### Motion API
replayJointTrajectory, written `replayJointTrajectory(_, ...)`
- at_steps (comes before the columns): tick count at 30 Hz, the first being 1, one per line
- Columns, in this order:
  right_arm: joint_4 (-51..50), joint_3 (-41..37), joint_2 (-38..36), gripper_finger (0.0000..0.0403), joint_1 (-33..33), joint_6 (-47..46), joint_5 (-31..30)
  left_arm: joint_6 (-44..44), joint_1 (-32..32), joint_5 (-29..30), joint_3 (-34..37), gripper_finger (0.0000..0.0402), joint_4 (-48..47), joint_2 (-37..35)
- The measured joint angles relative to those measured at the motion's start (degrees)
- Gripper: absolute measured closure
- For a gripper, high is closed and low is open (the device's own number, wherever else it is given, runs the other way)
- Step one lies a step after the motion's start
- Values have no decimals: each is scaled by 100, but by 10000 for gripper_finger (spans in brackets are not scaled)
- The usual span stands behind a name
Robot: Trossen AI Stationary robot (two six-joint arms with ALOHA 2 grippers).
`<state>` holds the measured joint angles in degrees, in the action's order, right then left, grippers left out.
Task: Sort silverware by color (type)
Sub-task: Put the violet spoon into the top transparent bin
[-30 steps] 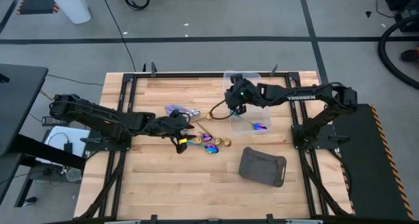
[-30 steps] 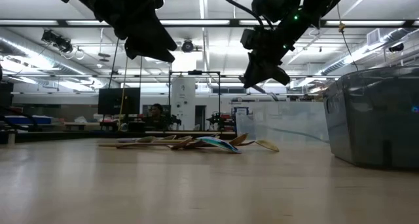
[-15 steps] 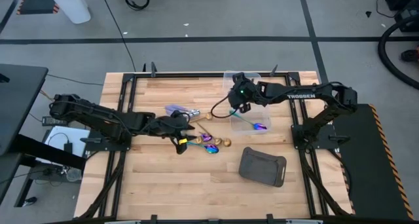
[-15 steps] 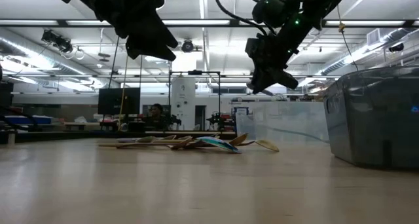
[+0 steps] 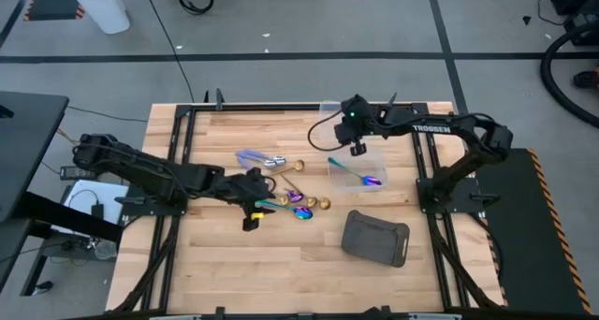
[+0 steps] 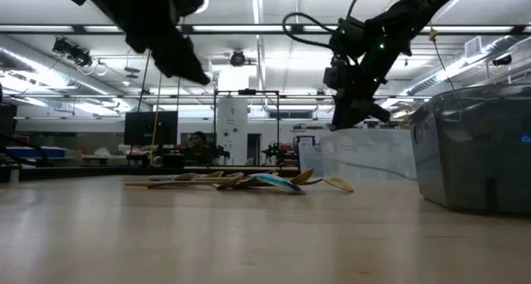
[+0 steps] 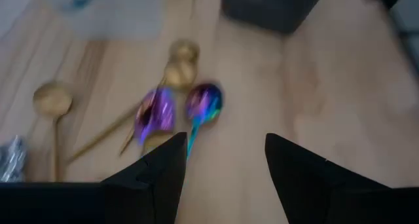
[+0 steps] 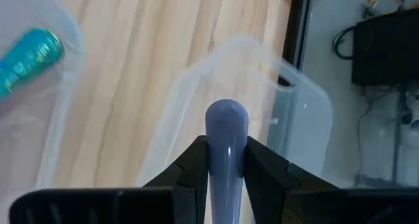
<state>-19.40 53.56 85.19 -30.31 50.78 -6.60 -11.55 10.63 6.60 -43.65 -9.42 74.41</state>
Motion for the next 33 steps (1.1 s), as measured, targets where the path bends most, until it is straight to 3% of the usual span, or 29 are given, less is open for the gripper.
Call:
replayJointTrajectory(9,169,-332,0,310,-422,-292,352,27,-438,249,3,187,-276,938)
replayJointTrajectory(21,496,-343,0,236,-435,-749,339,1313,-2122,473,2,187,-644,1189)
replayJointTrajectory(28,573,-241,0,233,-160,-1524,-576,2248,-2935,434,-1,187,-750,1189)
replayJointTrajectory(33,523,-148,-52,241,151,-2216,-1240,2613,-3270,-115,1,186,-1021,1187)
